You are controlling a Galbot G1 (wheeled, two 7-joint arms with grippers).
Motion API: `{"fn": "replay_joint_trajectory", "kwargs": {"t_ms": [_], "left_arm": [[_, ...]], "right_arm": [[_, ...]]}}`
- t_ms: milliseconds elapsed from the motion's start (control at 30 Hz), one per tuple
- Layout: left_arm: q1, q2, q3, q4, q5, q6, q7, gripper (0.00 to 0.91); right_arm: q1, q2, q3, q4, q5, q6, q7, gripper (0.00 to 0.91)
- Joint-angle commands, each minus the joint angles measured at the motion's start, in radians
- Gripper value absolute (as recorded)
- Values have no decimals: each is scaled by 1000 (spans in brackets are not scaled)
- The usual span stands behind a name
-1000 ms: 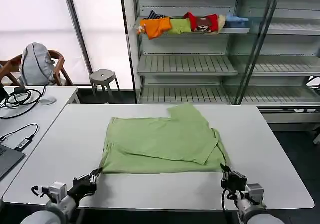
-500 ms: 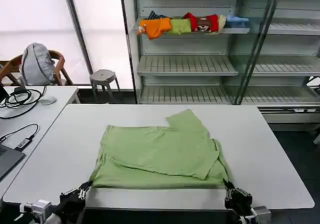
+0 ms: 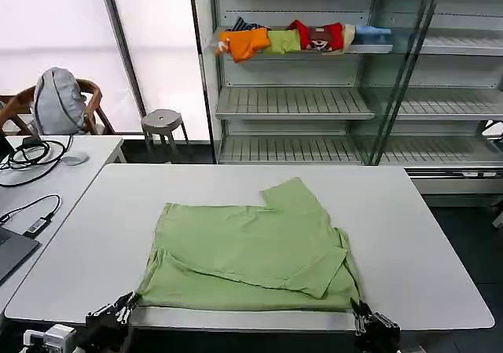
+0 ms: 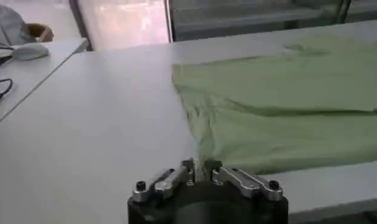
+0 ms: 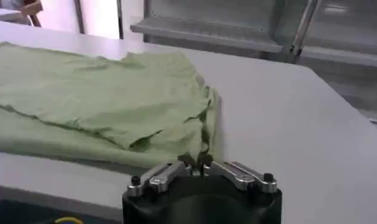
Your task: Fold and organize the clothes.
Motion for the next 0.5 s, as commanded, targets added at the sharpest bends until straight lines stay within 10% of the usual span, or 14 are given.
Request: {"fn": "replay_joint_trajectory", "kwargs": {"t_ms": [33, 500], "left_arm": [[-151, 26, -22, -27, -54, 1, -13, 907], [-597, 100, 201, 335, -118, -31, 33, 907]], "right_arm": [[17, 1, 30, 48, 26, 37, -47, 907], [720, 24, -212, -315, 48, -127, 42, 907]]}}
